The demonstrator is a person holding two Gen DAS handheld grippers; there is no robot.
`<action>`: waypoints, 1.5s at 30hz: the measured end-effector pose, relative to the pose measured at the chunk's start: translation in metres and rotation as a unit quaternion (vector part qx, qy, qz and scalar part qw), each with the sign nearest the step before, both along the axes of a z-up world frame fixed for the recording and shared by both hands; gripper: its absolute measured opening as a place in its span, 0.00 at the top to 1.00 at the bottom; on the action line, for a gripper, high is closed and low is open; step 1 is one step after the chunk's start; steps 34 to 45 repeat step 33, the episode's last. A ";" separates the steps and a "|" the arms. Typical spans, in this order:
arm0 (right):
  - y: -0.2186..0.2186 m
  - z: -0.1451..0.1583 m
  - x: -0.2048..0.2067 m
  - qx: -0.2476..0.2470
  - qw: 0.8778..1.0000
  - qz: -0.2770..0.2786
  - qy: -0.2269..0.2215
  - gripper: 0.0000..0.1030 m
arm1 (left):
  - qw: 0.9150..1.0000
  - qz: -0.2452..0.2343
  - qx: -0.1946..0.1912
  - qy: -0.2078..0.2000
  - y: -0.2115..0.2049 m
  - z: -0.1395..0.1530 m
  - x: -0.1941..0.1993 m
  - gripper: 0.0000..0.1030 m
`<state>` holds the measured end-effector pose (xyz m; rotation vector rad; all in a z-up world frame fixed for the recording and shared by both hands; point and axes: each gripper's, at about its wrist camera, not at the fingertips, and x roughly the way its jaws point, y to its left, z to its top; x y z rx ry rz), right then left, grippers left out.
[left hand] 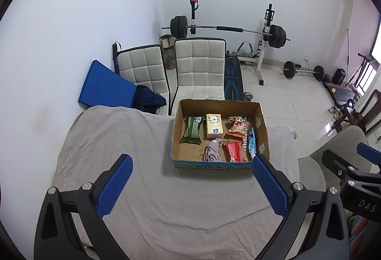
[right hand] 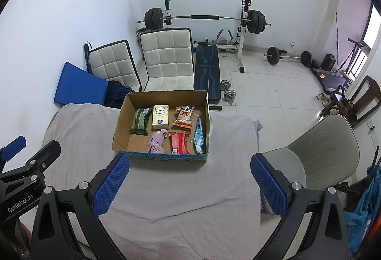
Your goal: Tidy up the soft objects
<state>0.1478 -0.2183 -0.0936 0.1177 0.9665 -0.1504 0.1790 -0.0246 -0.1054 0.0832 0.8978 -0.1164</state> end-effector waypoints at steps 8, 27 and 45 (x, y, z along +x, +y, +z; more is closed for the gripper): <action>0.002 0.002 0.002 -0.004 1.000 0.001 -0.003 0.00 | 1.000 -0.001 0.000 -0.001 0.000 0.000 0.000 0.00; 0.004 0.003 0.004 0.001 1.000 0.000 -0.003 0.00 | 1.000 -0.002 0.000 -0.001 0.000 0.001 0.000 0.00; 0.003 0.004 0.003 0.001 1.000 -0.002 -0.003 0.00 | 1.000 0.001 -0.003 -0.001 -0.001 0.004 0.001 0.00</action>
